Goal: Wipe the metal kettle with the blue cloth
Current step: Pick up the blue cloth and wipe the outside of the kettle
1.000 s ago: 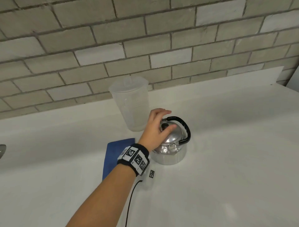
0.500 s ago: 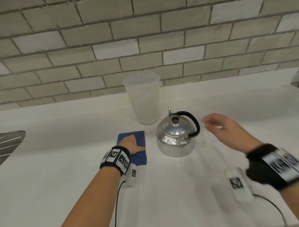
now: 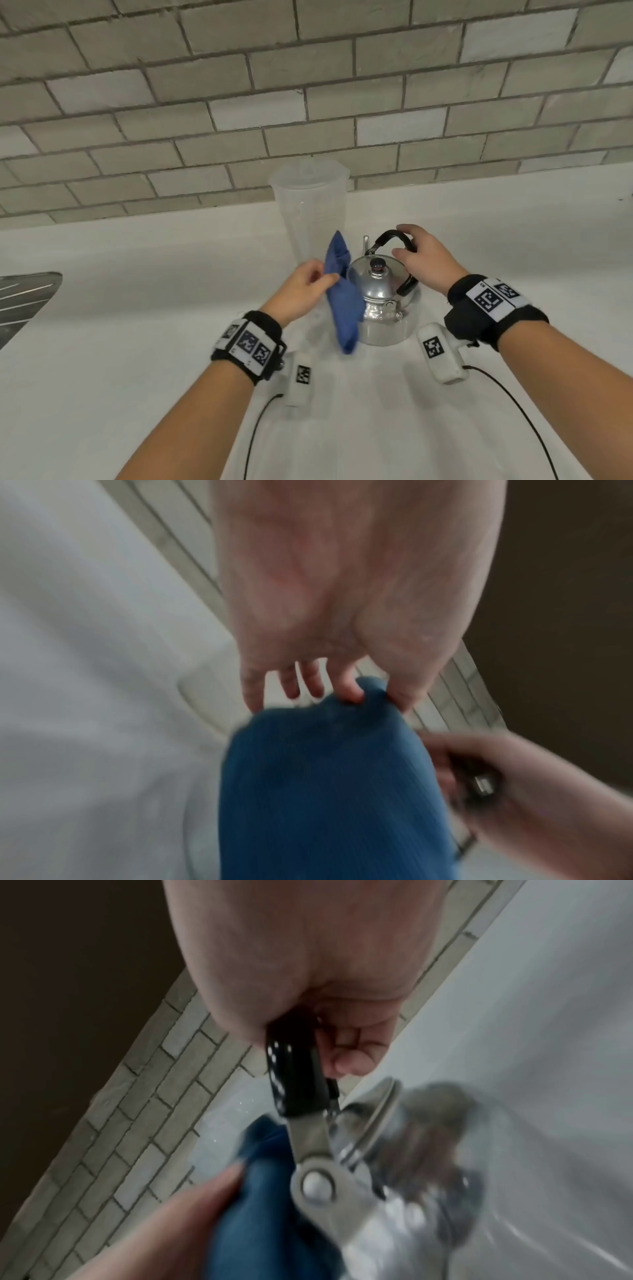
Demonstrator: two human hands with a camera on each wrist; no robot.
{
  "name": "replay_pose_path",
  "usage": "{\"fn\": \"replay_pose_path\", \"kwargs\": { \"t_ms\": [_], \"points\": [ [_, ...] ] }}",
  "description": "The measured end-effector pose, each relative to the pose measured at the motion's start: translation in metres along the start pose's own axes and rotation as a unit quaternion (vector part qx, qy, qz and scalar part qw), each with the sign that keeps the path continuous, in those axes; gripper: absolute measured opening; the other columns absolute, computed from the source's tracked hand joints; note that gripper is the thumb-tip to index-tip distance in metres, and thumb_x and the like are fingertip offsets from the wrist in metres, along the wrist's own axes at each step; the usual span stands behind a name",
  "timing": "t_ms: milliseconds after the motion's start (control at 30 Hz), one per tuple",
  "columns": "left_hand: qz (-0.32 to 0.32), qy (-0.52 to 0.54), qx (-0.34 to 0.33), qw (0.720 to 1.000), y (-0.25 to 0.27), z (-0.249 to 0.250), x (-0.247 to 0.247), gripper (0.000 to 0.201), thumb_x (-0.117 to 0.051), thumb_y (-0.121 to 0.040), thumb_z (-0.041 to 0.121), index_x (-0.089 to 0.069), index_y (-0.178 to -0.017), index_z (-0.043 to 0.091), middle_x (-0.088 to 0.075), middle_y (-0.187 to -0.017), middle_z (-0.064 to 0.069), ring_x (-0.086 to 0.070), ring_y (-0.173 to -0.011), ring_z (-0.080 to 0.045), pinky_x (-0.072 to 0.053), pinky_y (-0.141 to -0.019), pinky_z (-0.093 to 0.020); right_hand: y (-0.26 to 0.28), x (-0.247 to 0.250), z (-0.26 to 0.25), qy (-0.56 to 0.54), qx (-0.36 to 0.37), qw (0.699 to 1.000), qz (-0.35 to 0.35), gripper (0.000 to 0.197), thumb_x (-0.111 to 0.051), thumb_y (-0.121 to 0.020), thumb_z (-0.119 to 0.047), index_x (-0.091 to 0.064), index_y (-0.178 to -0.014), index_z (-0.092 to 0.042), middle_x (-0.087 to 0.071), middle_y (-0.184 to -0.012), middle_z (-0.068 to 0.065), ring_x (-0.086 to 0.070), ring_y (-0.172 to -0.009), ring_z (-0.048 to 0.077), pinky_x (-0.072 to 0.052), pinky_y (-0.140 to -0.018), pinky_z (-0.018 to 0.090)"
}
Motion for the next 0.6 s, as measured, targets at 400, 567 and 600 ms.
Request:
{"fn": "replay_pose_path", "kwargs": {
  "t_ms": [400, 567, 600],
  "points": [
    [0.134, 0.339, 0.139, 0.921, -0.049, -0.045, -0.072, 0.065, -0.059, -0.078, 0.057, -0.067, -0.119, 0.007, -0.072, -0.114, -0.013, -0.064, -0.114, -0.029, -0.039, -0.111, -0.043, 0.009, -0.012, -0.003, -0.092, -0.021, 0.993, 0.071, 0.044, -0.039, -0.098, -0.012, -0.038, -0.142, -0.013, -0.051, -0.135, 0.01, -0.05, -0.112, 0.021, -0.032, -0.089, 0.022],
    [0.196, 0.309, 0.105, 0.925, -0.027, -0.03, -0.081, 0.037, -0.043, -0.102, 0.035, -0.061, -0.123, 0.01, -0.067, -0.113, -0.009, -0.062, -0.11, -0.025, -0.042, -0.104, -0.037, 0.012, -0.014, -0.006, -0.121, -0.026, 0.985, 0.123, 0.041, -0.039, -0.097, -0.009, -0.044, -0.138, -0.011, -0.056, -0.127, 0.01, -0.052, -0.095, 0.016, -0.041, -0.082, 0.025],
    [0.193, 0.31, 0.102, 0.925, -0.027, -0.029, -0.079, 0.035, -0.044, -0.102, 0.035, -0.062, -0.121, 0.013, -0.068, -0.114, -0.009, -0.063, -0.11, -0.025, -0.042, -0.106, -0.038, 0.011, -0.014, -0.007, -0.125, -0.027, 0.984, 0.123, 0.041, -0.039, -0.096, -0.008, -0.045, -0.137, -0.011, -0.056, -0.126, 0.009, -0.053, -0.094, 0.016, -0.043, -0.08, 0.026]
  ]
}}
Point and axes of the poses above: each hand's wrist, its own y-axis away from the middle knuckle, its own x-axis out of the back of the hand, z = x × y, the point moved 4 cm from there along -y, towards the middle knuckle
